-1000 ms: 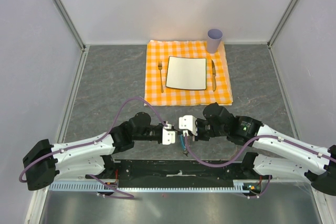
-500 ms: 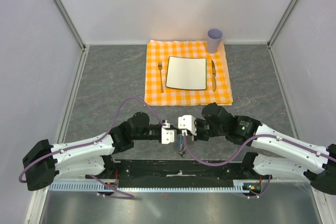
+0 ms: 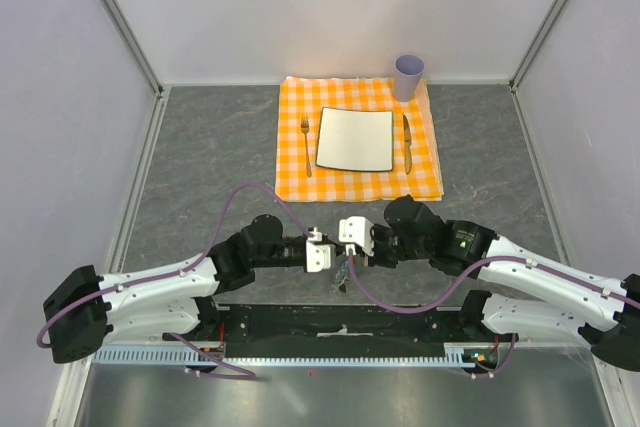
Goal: Put the keys on the keyring
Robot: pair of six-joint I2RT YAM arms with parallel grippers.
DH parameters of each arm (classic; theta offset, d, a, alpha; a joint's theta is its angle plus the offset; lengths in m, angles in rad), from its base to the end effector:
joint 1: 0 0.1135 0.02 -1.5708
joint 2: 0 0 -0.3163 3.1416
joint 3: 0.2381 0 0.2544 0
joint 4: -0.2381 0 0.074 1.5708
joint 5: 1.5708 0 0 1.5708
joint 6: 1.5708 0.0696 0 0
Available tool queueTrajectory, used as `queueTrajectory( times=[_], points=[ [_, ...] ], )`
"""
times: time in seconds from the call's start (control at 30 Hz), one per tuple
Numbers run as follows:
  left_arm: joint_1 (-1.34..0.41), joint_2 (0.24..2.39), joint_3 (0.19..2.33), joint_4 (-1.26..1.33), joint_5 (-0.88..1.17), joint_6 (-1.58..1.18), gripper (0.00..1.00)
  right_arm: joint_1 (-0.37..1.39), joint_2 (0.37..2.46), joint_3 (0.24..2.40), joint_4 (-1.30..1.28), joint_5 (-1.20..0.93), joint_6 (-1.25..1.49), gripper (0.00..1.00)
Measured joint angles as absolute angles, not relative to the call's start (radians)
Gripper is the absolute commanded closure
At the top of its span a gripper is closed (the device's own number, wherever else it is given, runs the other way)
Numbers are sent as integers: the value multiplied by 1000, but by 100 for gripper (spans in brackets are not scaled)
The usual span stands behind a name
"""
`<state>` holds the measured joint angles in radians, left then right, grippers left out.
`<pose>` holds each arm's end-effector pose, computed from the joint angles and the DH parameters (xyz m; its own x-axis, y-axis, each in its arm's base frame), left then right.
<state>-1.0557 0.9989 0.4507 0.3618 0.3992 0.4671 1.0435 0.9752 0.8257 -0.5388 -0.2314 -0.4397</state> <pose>0.0882 -0.2107 0.2762 0.3643 0.1987 -0.9098 0.9250 0.0358 0.3782 0.0896 0.1856 0.3078 0.1067 -0.6401 -0.7609 -0.9778 0.0710 -0.1969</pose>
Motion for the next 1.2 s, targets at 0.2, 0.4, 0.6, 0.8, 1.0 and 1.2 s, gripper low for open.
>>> queueTrajectory(
  times=[0.2,0.4,0.6,0.8,1.0,1.2],
  points=[
    [-1056,999,447,374,382,453,98,1044,975,826,-535,-226,-439,100],
    [-1056,999,438,403,339,402,98,1044,975,826,-527,-221,-441,100],
    [-1056,995,394,483,314,330,98,1044,975,826,-524,-208,-441,100],
    [-1056,974,334,585,303,270,98,1044,975,826,-510,-203,-441,100],
    [-1056,954,284,680,280,220,98,1045,976,826,-494,-207,-441,100],
    [-1056,961,264,770,271,176,98,1045,989,826,-486,-222,-442,100]
  ],
)
